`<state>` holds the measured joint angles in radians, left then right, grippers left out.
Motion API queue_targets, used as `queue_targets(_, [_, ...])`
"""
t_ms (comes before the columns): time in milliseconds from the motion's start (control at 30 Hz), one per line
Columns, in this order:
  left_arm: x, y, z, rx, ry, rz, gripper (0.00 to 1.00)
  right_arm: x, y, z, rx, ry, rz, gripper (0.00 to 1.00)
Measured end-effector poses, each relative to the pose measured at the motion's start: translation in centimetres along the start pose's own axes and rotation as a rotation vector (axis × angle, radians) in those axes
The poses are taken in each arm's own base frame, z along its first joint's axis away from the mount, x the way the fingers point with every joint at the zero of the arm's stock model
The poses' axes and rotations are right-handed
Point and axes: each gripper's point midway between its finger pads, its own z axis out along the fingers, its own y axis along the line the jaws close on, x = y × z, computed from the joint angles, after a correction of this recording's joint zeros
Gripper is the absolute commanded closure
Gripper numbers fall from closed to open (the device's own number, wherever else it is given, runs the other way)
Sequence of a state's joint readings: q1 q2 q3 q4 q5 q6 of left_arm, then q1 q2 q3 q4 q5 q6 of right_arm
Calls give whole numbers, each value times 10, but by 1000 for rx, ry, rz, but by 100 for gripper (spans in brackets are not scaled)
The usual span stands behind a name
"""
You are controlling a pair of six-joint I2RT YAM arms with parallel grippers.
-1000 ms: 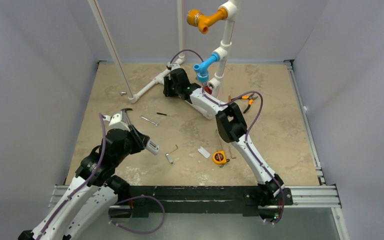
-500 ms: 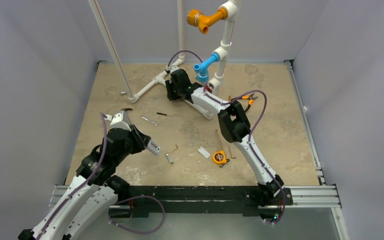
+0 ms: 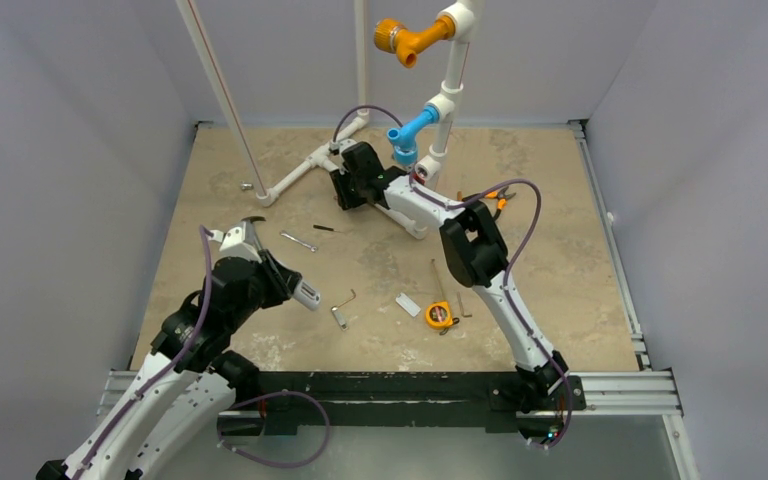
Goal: Load the batteries into the remote control
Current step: Pick up the battery from the center of the board.
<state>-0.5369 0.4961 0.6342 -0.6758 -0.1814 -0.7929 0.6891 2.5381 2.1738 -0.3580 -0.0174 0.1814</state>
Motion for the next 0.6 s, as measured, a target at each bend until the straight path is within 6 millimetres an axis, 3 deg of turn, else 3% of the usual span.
queue_targets(233, [2,-2,0,12,10,-1,100,15,-1,-13,11,46,-26,78])
queue_targets(400, [2,-3,-1,17,14,-1,100,15,0,-13,2,46,-31,64])
queue_targets(600, [1,-4,-2,24,7,-4,100,14,5,-13,-16,45,-57,61])
